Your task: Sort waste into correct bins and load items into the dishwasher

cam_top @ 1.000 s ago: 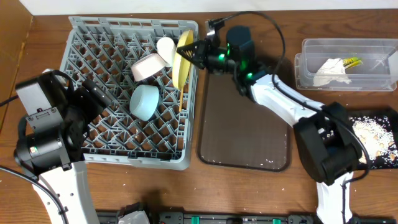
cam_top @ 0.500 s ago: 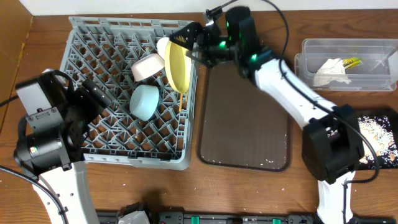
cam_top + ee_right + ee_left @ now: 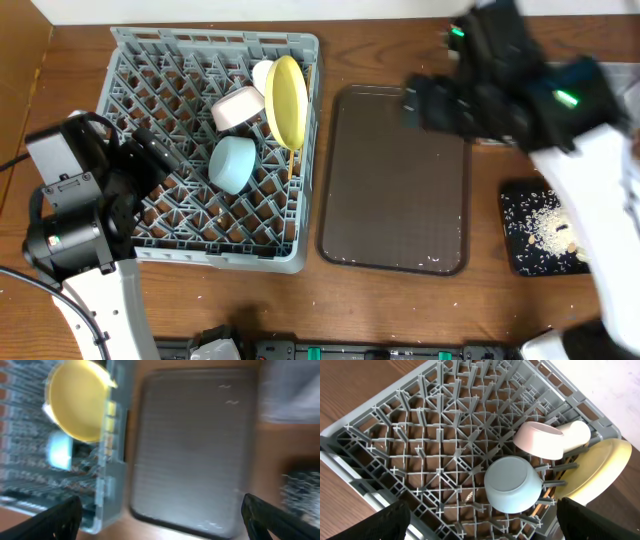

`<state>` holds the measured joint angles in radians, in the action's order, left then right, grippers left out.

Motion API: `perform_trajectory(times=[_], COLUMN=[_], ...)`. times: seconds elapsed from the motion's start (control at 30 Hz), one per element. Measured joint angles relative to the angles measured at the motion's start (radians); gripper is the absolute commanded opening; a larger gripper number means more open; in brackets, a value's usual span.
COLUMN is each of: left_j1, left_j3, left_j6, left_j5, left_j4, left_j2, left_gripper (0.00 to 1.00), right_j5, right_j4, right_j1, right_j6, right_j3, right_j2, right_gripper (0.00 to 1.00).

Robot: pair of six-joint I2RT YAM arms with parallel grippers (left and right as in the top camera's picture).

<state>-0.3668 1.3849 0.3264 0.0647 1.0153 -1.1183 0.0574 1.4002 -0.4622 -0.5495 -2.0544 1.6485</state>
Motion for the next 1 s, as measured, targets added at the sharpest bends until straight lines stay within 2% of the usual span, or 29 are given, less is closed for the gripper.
perform_trajectory(times=[0.07,0.13,0.27,0.53,0.7,1.0], left_j1=[0.000,0.000,0.000,0.000,0.000,0.000], left_j3=[0.000,0.000,0.000,0.000,0.000,0.000], left_j6=[0.000,0.000,0.000,0.000,0.000,0.000], left_j5=[0.000,0.000,0.000,0.000,0.000,0.000], left_j4=[-0.001,0.000,-0.001,0.000,0.000,-0.001], left_j2=[0.000,0.000,0.000,0.000,0.000,0.000], left_gripper=[0.95,0.95,0.95,0.95,0.95,0.95], right_j5=[-0.077,-0.123,-0.171,-0.181,-0.177,-0.131], right_j4=[0.135,0.198,0.217,0.246,0.288,0.269], right_j1=[0.000,0.000,-0.001,-0.001,-0.001,-0.001], right_j6=[0.024,0.048,0.106,0.121,0.121,0.122], right_j3=[-0.006,0.003,0.092,0.429,0.500,0.506], right_j2=[-0.072,-0.126,-0.239,-0.476,-0.502,-0.502], right_gripper=[0.99,0.99,0.99,0.99,0.99,0.99])
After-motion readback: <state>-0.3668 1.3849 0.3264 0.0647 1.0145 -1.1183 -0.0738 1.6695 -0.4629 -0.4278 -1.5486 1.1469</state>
